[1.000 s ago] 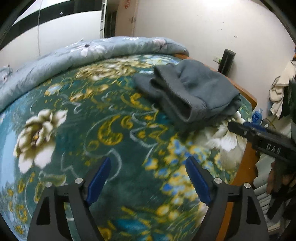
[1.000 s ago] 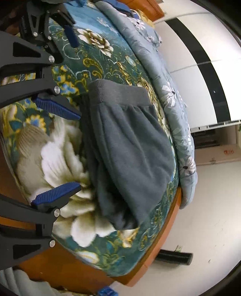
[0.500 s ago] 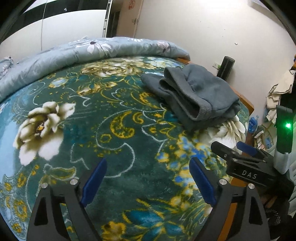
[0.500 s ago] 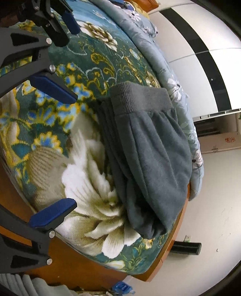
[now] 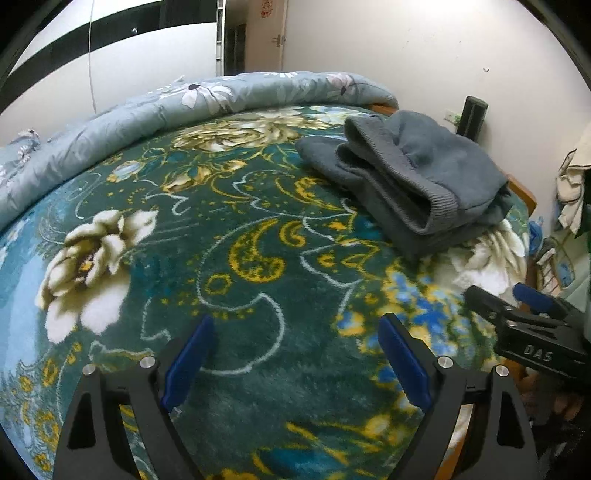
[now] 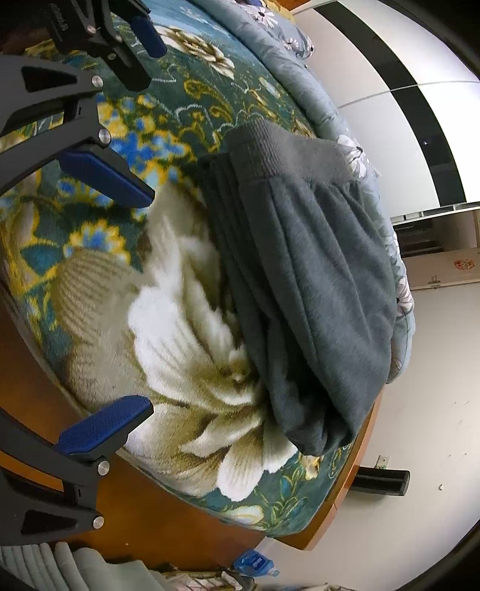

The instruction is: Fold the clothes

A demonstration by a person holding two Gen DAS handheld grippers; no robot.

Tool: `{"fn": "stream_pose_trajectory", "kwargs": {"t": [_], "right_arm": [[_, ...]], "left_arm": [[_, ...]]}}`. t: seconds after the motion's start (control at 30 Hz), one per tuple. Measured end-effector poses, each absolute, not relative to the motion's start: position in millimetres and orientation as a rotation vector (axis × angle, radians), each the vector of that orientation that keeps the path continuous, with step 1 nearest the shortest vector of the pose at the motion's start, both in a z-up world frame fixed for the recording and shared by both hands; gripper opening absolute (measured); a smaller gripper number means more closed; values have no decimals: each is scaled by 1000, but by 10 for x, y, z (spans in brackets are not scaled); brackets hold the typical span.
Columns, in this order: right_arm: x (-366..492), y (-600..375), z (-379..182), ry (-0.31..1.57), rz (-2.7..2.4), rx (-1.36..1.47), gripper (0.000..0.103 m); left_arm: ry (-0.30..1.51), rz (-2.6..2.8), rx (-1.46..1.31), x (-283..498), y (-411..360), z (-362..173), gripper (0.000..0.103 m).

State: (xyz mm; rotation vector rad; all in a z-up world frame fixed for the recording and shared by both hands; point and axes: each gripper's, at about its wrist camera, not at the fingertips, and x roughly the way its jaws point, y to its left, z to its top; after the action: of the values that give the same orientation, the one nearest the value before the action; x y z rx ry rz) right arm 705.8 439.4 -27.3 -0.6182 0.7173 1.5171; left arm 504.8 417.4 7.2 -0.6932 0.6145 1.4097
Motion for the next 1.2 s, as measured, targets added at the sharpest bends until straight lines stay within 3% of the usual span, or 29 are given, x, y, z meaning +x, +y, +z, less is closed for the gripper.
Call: {"fn": "stream_pose_trajectory", "kwargs": {"t": [1.2], "right_arm": [[6989,4472,-345,690,1494,-653,103]], "left_arm": [[622,1461,-676,4985,4225,-83,91]]}}
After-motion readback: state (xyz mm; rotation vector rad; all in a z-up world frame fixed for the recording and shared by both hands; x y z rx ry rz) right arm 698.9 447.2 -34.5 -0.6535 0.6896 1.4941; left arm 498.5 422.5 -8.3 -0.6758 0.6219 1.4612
